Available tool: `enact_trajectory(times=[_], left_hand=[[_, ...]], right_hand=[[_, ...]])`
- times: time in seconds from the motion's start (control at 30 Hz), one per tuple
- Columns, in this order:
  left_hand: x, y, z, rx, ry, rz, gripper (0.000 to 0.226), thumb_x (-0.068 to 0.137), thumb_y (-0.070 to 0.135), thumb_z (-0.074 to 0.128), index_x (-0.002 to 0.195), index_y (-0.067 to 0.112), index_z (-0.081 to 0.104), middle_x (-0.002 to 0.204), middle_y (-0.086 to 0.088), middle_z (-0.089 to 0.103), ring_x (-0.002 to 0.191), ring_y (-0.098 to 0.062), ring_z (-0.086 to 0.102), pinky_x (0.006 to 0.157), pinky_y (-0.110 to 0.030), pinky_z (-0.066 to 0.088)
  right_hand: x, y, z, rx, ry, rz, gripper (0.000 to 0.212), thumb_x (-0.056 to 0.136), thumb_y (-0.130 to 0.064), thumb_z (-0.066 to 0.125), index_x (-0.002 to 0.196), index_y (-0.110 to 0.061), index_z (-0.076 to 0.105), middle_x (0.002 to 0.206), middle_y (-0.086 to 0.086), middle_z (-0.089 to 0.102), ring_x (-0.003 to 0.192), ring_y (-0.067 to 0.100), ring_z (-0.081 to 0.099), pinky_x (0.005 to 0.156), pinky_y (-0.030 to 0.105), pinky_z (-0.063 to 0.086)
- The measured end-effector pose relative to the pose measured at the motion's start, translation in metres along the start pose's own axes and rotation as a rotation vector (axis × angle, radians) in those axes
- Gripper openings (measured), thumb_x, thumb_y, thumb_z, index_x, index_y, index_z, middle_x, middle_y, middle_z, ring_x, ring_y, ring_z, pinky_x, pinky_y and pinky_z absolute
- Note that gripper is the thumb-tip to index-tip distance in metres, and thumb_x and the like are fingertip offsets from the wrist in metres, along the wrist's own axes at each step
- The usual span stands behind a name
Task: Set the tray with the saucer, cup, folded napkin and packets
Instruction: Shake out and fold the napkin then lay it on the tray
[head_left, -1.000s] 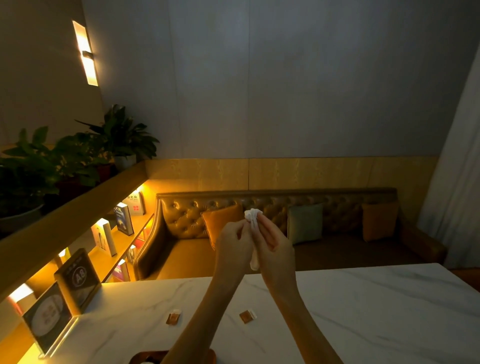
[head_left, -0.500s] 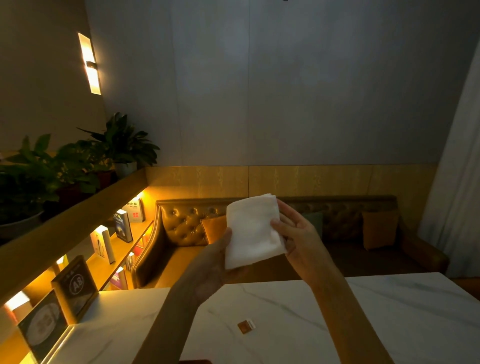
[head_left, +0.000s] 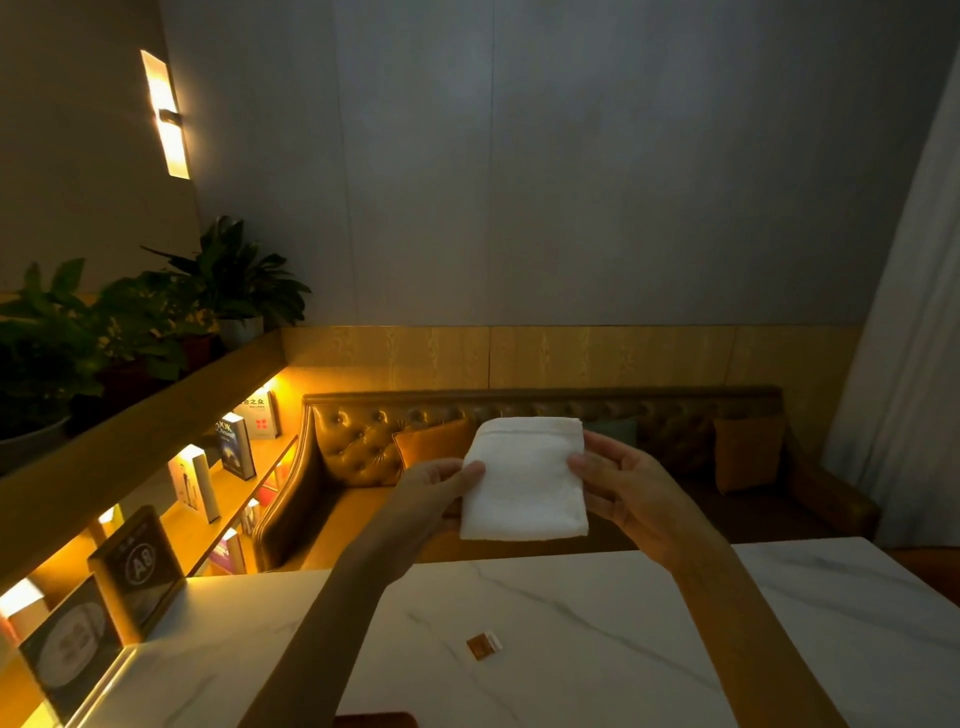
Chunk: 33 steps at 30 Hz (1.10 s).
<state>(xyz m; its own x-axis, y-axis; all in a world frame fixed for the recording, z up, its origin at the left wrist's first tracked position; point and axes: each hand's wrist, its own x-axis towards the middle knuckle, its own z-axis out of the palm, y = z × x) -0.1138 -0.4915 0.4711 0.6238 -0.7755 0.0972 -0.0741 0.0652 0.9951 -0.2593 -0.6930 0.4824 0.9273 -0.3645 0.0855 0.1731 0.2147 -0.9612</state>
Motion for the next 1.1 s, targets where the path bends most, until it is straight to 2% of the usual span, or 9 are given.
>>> enact_trajectory(times=[0.17,0.3,0.4,0.5,0.63,0.73,0.8,0.93,1.1], left_hand=[[0.001,0.005,-0.007,0.056,-0.02,0.003,0.026,0.091,0.029,0.059,0.114,0.019,0.064,0.115,-0.004,0.069,0.101,-0.018,0.07,0.078,-0.031,0.06],[-0.002,0.009,-0.009,0.002,-0.023,0.006,0.019,0.092,0.029,0.058,0.108,0.021,0.065,0.114,-0.004,0.069,0.1,-0.018,0.071,0.075,-0.029,0.059],[-0.005,0.012,-0.009,-0.018,-0.027,0.036,0.025,0.089,0.028,0.06,0.114,0.024,0.063,0.111,-0.001,0.07,0.1,-0.016,0.071,0.073,-0.028,0.059],[-0.008,0.014,-0.008,-0.1,-0.029,0.073,0.031,0.08,0.031,0.066,0.111,0.029,0.063,0.109,-0.001,0.072,0.099,-0.02,0.072,0.072,-0.03,0.06],[-0.012,0.016,-0.007,-0.164,-0.035,0.179,0.03,0.079,0.027,0.067,0.108,0.035,0.068,0.108,-0.001,0.073,0.102,-0.023,0.071,0.072,-0.033,0.061],[-0.017,0.02,-0.011,-0.106,-0.062,0.301,0.032,0.084,0.022,0.062,0.115,0.028,0.063,0.114,-0.002,0.071,0.107,-0.025,0.068,0.076,-0.037,0.061],[-0.022,0.025,-0.014,-0.048,-0.064,0.387,0.026,0.086,0.022,0.059,0.11,0.03,0.066,0.117,-0.001,0.069,0.11,-0.025,0.066,0.076,-0.036,0.061],[-0.03,0.039,-0.018,0.062,-0.093,0.557,0.021,0.09,0.023,0.059,0.103,0.037,0.068,0.117,0.007,0.067,0.111,-0.021,0.065,0.073,-0.028,0.059],[-0.032,0.048,-0.022,0.101,-0.101,0.606,0.023,0.091,0.023,0.051,0.101,0.036,0.068,0.124,0.007,0.064,0.116,-0.019,0.062,0.072,-0.028,0.06]], right_hand=[[-0.004,-0.006,-0.001,-0.227,0.015,0.018,0.045,0.077,-0.021,0.072,0.12,-0.024,0.059,0.11,0.002,0.072,0.099,0.026,0.07,0.073,0.036,0.06],[-0.004,-0.011,-0.004,-0.131,-0.079,0.044,0.048,0.082,-0.012,0.067,0.127,-0.02,0.055,0.121,0.007,0.067,0.11,0.029,0.065,0.085,0.043,0.058],[-0.005,-0.014,-0.001,-0.088,-0.093,0.033,0.051,0.078,-0.006,0.068,0.126,-0.02,0.056,0.12,0.007,0.067,0.109,0.028,0.065,0.079,0.038,0.059],[-0.006,-0.014,0.004,-0.129,-0.045,-0.029,0.05,0.075,-0.007,0.07,0.122,-0.021,0.059,0.115,0.005,0.07,0.106,0.025,0.067,0.076,0.035,0.06],[-0.009,-0.014,0.011,-0.211,0.034,-0.199,0.039,0.079,-0.011,0.068,0.117,-0.021,0.063,0.112,0.002,0.071,0.103,0.021,0.069,0.074,0.031,0.06],[-0.016,-0.017,0.02,-0.298,0.039,-0.4,0.026,0.077,-0.015,0.066,0.102,-0.024,0.069,0.106,0.0,0.073,0.1,0.019,0.069,0.074,0.028,0.06],[-0.02,-0.024,0.027,-0.31,-0.013,-0.526,0.023,0.079,-0.01,0.061,0.095,-0.024,0.07,0.104,0.0,0.073,0.1,0.02,0.068,0.073,0.027,0.06],[-0.03,-0.04,0.037,-0.426,-0.132,-0.682,0.031,0.084,-0.002,0.051,0.099,-0.024,0.067,0.107,0.01,0.067,0.099,0.025,0.067,0.073,0.031,0.06],[-0.035,-0.052,0.041,-0.601,-0.125,-0.767,0.024,0.085,-0.001,0.057,0.098,-0.02,0.064,0.108,-0.015,0.066,0.105,0.013,0.063,0.077,0.024,0.059]])
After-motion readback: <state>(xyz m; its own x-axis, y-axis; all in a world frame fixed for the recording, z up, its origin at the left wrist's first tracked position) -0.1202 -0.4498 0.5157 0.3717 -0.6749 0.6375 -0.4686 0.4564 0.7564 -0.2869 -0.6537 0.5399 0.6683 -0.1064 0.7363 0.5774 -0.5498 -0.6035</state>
